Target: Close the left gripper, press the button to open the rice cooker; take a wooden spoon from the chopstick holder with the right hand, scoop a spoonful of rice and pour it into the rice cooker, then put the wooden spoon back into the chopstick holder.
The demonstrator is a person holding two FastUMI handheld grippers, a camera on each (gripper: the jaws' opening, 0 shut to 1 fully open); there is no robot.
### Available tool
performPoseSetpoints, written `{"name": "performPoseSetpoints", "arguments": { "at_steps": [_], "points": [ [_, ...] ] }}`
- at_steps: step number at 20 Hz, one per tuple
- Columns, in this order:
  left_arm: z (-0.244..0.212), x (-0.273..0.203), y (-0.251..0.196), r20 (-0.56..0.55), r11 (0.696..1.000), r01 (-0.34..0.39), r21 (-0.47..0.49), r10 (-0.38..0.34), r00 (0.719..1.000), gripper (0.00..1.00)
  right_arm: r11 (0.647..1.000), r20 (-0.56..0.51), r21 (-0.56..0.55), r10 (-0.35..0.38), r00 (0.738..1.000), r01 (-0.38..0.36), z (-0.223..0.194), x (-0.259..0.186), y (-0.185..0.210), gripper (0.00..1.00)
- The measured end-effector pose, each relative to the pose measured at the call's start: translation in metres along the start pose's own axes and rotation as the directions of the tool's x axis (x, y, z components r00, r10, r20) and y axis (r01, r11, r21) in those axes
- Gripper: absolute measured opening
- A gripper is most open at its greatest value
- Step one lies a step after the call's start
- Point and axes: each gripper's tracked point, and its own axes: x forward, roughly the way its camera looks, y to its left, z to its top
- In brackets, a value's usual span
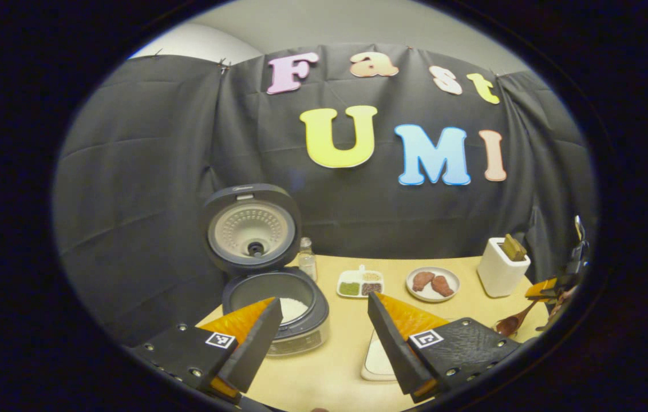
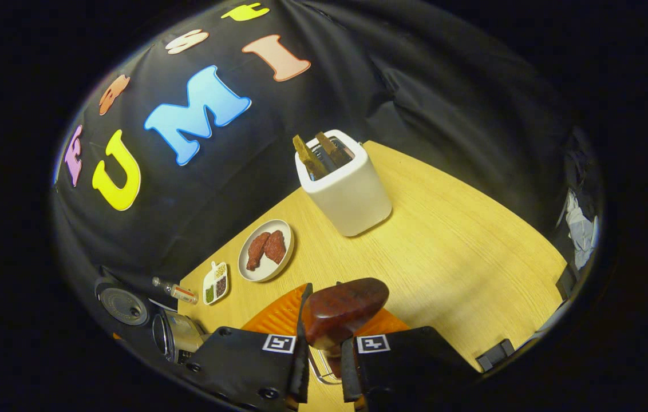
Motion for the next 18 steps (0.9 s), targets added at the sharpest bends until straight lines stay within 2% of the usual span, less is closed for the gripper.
{"name": "performPoseSetpoints", "arguments": {
  "at_steps": [5,8,10,15,18],
  "points": [
    [0.004,0.009,0.000,0.030,0.993,0.114,-0.006,-0.114,0.993,0.94,0.998,0.091,0.011,-0.060,0.994,0.060,0.013,-0.038,0.003,0.25],
    [-0.005,0.013,0.019,0.028,0.989,0.146,-0.027,-0.145,0.989,0.94,0.996,0.135,0.011,-0.084,0.987,0.083,0.014,-0.058,0.013,0.22],
    [-0.011,0.016,0.036,0.023,0.986,0.160,-0.056,-0.159,0.987,0.94,0.996,0.162,0.008,-0.092,0.983,0.092,0.015,-0.070,0.025,0.25],
    [-0.024,0.024,0.078,0.032,0.979,0.172,-0.106,-0.170,0.985,0.93,0.995,0.210,-0.061,-0.070,0.975,0.085,0.013,-0.091,0.069,0.24],
    [-0.029,0.027,0.098,0.040,0.979,0.166,-0.121,-0.162,0.986,0.94,0.995,0.207,-0.091,-0.029,0.978,0.049,0.006,-0.087,0.105,0.24]
  ]
}}
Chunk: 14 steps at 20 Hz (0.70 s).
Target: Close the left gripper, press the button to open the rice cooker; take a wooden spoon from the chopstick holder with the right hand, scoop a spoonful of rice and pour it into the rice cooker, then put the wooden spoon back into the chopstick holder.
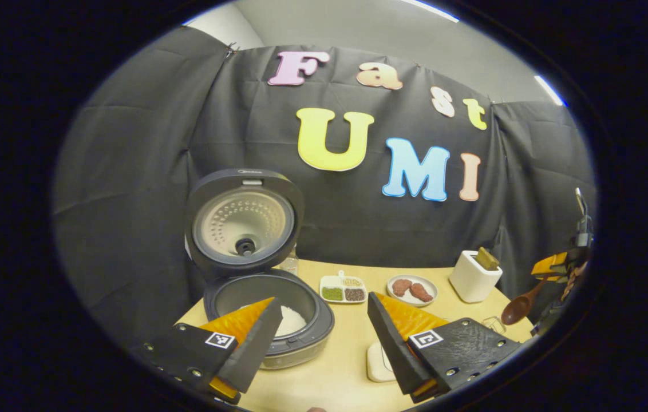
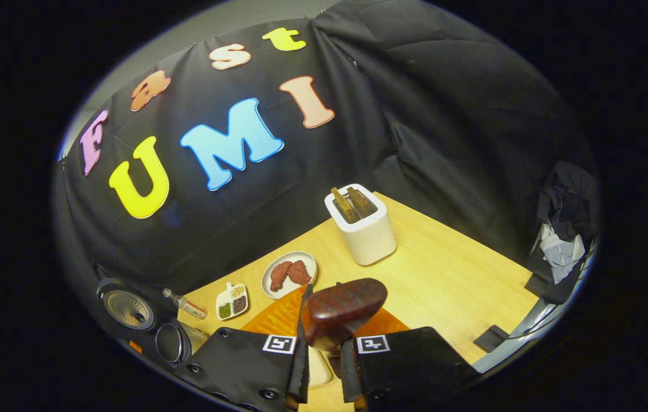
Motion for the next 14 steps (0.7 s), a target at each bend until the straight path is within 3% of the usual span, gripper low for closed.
{"name": "performPoseSetpoints", "arguments": {
  "at_steps": [7,14],
  "points": [
    [-0.008,-0.015,0.040,-0.002,0.999,-0.044,-0.012,0.044,0.999,0.94,0.991,-0.058,-0.028,0.129,0.990,-0.130,-0.031,0.018,0.082,0.24],
    [-0.015,-0.025,0.061,-0.019,0.998,-0.068,-0.009,0.068,0.998,0.94,0.973,-0.156,-0.113,0.181,0.971,-0.199,-0.097,0.054,0.114,0.24]
  ]
}}
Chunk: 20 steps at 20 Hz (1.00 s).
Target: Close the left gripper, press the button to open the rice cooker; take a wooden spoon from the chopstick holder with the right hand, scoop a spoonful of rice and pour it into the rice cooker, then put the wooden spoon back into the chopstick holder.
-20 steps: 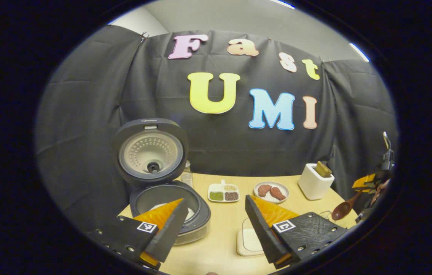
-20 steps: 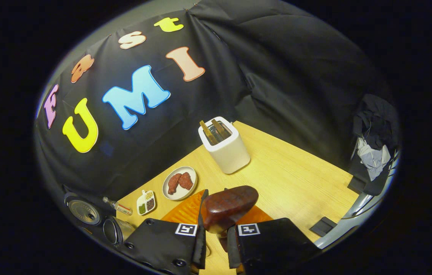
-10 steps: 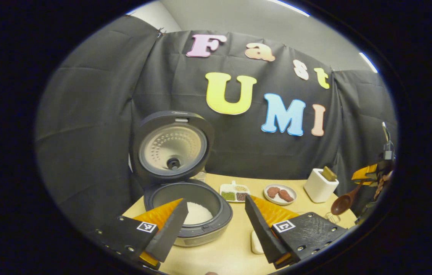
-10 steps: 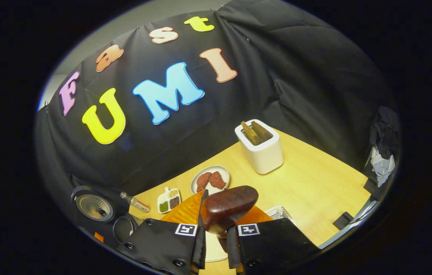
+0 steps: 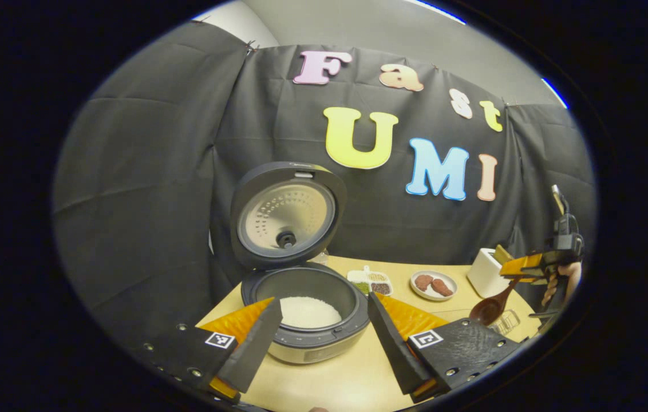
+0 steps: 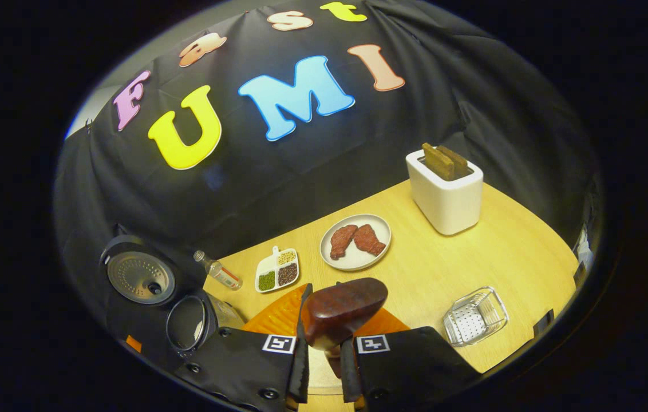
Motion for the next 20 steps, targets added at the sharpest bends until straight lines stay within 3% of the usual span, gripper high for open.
{"name": "performPoseSetpoints", "arguments": {
  "at_steps": [3,7,10,20],
  "points": [
    [-0.006,-0.005,0.010,-0.026,1.000,-0.012,0.019,0.012,1.000,0.96,0.997,-0.027,-0.069,-0.028,0.999,0.026,-0.029,0.026,-0.005,0.22],
    [-0.012,-0.011,0.024,-0.044,0.997,-0.031,0.075,0.035,0.998,0.92,0.991,-0.066,-0.124,-0.055,0.996,0.046,-0.062,0.047,-0.007,0.24],
    [-0.015,-0.012,0.029,-0.057,0.998,-0.032,0.054,0.035,0.998,0.94,0.986,-0.107,-0.160,-0.067,0.992,0.050,-0.086,0.056,-0.006,0.24],
    [-0.017,-0.014,0.048,-0.046,0.998,-0.064,0.014,0.064,0.997,0.92,0.994,-0.224,-0.097,0.019,0.974,-0.042,-0.128,0.056,0.043,0.25]
  ]
}}
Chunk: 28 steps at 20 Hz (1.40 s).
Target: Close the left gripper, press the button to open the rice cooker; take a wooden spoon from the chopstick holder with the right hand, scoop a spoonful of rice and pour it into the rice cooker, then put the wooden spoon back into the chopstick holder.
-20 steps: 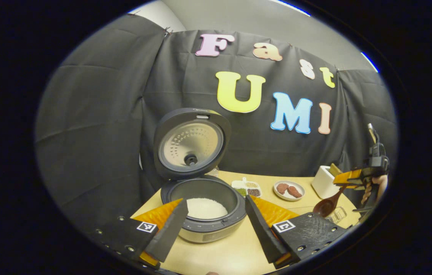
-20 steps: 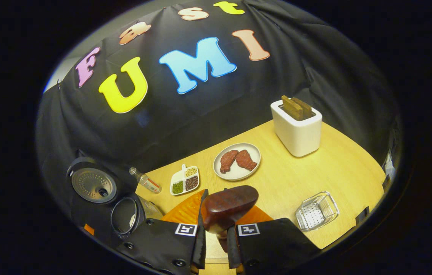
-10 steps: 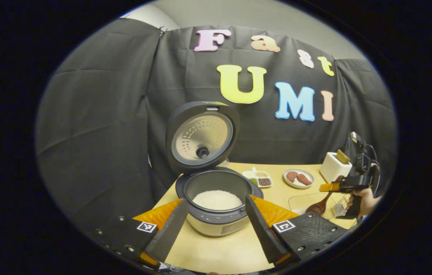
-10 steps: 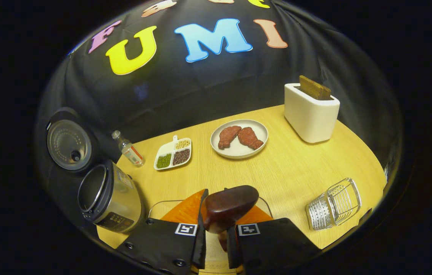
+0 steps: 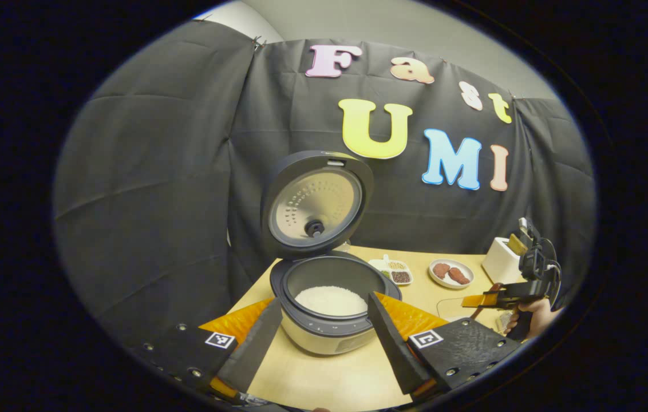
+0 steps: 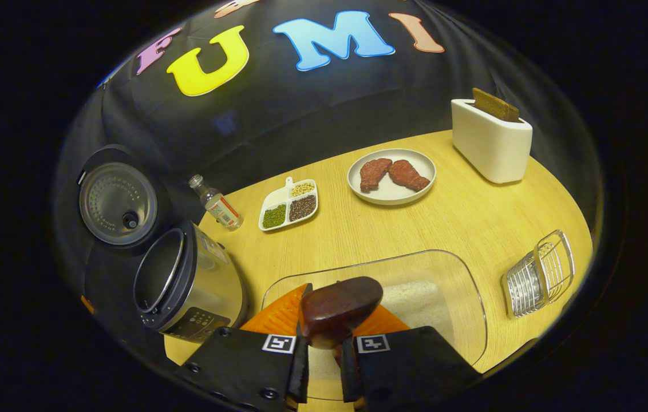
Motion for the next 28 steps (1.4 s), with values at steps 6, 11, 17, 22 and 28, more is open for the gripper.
{"name": "performPoseSetpoints", "arguments": {
  "at_steps": [6,11,17,22,28],
  "points": [
    [-0.007,-0.012,0.010,-0.004,0.999,-0.025,-0.022,0.025,1.000,0.92,0.987,-0.069,0.158,0.054,0.996,-0.043,-0.005,0.000,0.013,0.25],
    [0.000,-0.024,0.016,0.018,0.998,-0.055,-0.040,0.056,0.998,0.94,0.948,-0.073,0.311,0.098,0.993,-0.070,0.004,-0.018,0.003,0.24],
    [-0.002,-0.028,0.011,0.022,0.997,-0.059,-0.053,0.060,0.998,0.92,0.861,-0.061,0.507,0.088,0.994,-0.045,0.005,-0.034,-0.041,0.24],
    [0.001,-0.031,0.005,0.035,0.998,-0.051,-0.043,0.052,0.998,0.93,0.730,-0.043,0.684,0.061,0.997,-0.015,0.009,-0.050,-0.079,0.24],
    [0.001,-0.036,0.005,0.040,0.997,-0.053,-0.054,0.055,0.998,0.94,0.642,0.017,0.763,0.092,0.996,-0.072,0.038,-0.065,-0.081,0.25]
  ]
}}
